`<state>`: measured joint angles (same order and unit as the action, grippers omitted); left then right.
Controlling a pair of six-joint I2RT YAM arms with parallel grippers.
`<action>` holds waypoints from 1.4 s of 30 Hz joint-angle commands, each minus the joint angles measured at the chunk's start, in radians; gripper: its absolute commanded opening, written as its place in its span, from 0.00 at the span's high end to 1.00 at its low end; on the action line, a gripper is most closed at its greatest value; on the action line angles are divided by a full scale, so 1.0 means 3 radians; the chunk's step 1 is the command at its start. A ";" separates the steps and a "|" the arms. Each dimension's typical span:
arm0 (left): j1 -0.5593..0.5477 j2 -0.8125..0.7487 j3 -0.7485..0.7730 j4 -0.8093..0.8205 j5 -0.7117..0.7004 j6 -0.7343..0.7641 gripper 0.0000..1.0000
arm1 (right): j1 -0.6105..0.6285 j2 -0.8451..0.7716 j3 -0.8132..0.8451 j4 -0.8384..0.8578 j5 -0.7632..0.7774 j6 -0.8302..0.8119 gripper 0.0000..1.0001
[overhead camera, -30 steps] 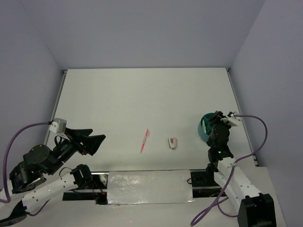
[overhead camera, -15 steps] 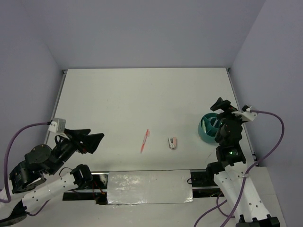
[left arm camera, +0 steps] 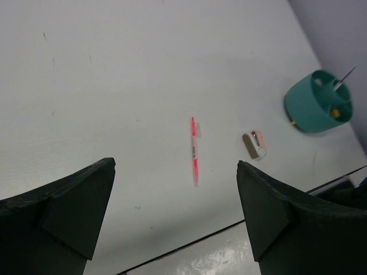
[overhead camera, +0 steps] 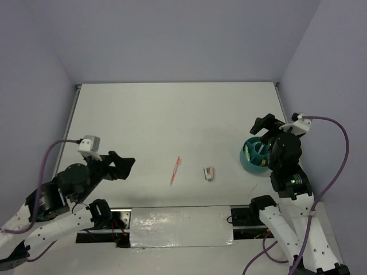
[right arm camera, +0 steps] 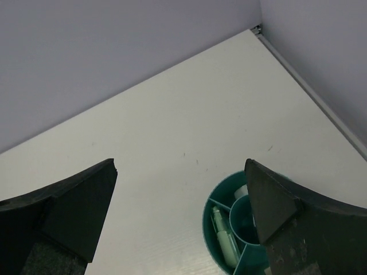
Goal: Sort the stationery into containers
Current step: Pick up the pen from the center of the board.
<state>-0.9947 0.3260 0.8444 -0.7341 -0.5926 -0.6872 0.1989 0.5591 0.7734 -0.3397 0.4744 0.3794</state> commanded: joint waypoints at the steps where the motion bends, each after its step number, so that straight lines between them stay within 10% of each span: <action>1: -0.0013 0.0599 0.0018 0.0207 0.0180 -0.0015 0.01 | 0.0032 -0.0012 0.0300 -0.0299 -0.0312 -0.0114 0.00; 21: -0.0008 0.3672 0.0089 0.1450 0.0778 0.0394 0.19 | 0.0431 0.0545 0.1119 -0.1021 -0.1729 -0.0411 0.01; 36: 0.0069 0.4558 0.0417 0.1470 0.0947 0.0358 0.37 | 0.0579 0.0351 0.1063 -0.0918 -0.1883 -0.0503 0.02; 42: 0.0242 0.4563 0.0238 0.1507 0.1096 0.0322 0.71 | 0.0610 0.0315 0.1027 -0.0898 -0.1908 -0.0513 0.02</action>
<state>-0.9447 1.6791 0.9401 -0.2764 -0.2844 -0.5842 0.3710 0.6575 1.0790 -0.6380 -0.0837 0.2432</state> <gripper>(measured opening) 0.352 0.983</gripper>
